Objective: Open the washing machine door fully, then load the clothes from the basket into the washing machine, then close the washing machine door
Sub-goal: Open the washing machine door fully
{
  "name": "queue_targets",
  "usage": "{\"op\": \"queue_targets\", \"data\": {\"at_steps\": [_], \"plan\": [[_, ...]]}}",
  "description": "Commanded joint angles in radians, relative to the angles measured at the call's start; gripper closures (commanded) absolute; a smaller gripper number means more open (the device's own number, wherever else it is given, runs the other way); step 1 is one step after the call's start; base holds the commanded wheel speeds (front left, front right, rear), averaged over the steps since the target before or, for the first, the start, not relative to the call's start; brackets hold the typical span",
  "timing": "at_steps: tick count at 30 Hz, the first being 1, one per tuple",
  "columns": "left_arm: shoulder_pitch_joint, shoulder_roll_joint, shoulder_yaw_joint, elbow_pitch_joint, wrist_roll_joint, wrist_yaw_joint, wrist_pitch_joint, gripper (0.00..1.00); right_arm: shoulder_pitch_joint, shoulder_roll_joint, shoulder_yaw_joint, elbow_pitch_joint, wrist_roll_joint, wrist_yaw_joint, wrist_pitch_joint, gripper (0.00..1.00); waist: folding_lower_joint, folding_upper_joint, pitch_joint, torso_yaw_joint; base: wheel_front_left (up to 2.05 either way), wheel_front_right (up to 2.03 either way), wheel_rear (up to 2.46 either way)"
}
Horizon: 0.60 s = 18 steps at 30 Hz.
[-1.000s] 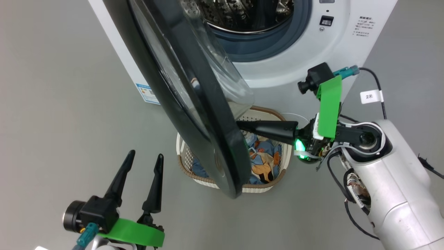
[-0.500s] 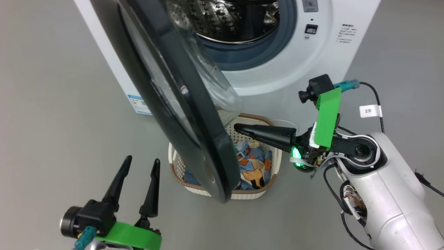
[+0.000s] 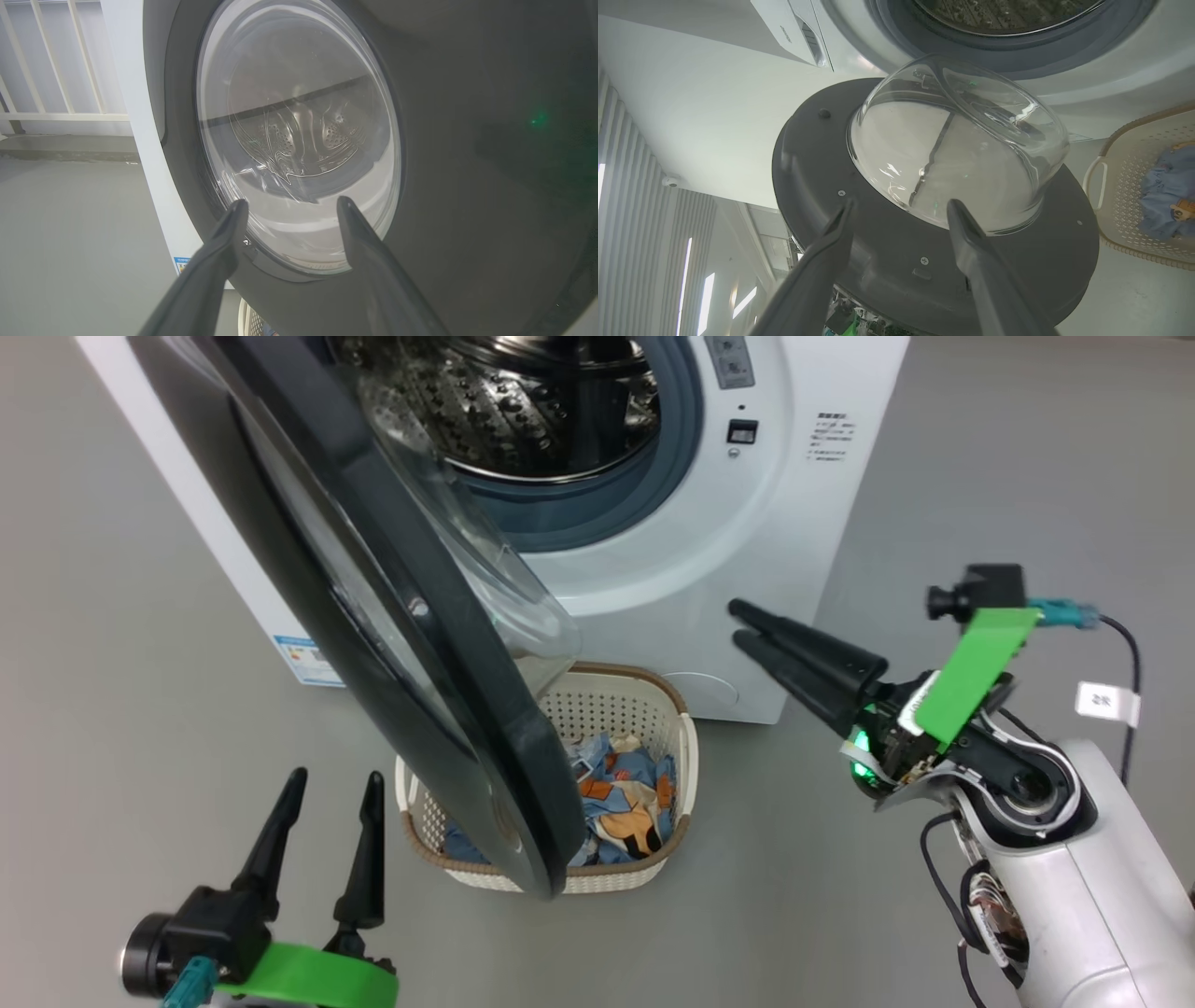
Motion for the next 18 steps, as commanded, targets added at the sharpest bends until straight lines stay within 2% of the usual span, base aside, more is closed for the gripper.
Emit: {"op": "queue_targets", "data": {"at_steps": [1, 9, 15, 16, 18], "plan": [[0.000, 0.018, 0.041, -0.017, 0.016, -0.003, -0.006, 0.00, 0.011, 0.002, -0.004, -0.038, -0.023, 0.005, -0.045, 0.00, 0.0000, 0.0000, -0.011, -0.018, 0.00, 0.00, 0.00], [0.014, 0.017, 0.070, -0.014, 0.023, -0.008, -0.006, 0.00, 0.087, -0.039, -0.037, -0.073, -0.077, 0.005, -0.298, 0.00, 0.0000, 0.0000, -0.025, -0.051, 0.00, 0.00, 0.00], [0.025, 0.017, 0.084, -0.011, 0.026, -0.010, -0.006, 0.00, 0.142, -0.108, 0.020, -0.057, -0.140, 0.005, -0.504, 0.00, 0.0000, 0.0000, -0.038, -0.064, 0.00, 0.00, 0.00], [0.025, 0.017, 0.084, -0.011, 0.026, -0.010, -0.006, 0.00, 0.142, -0.108, 0.020, -0.057, -0.140, 0.005, -0.504, 0.00, 0.0000, 0.0000, -0.038, -0.064, 0.00, 0.00, 0.00], [0.030, 0.017, 0.090, -0.009, 0.026, -0.011, -0.006, 0.00, 0.167, -0.153, 0.081, -0.042, -0.176, 0.005, -0.610, 0.00, 0.0000, 0.0000, -0.045, -0.068, 0.00, 0.00, 0.00]]}}
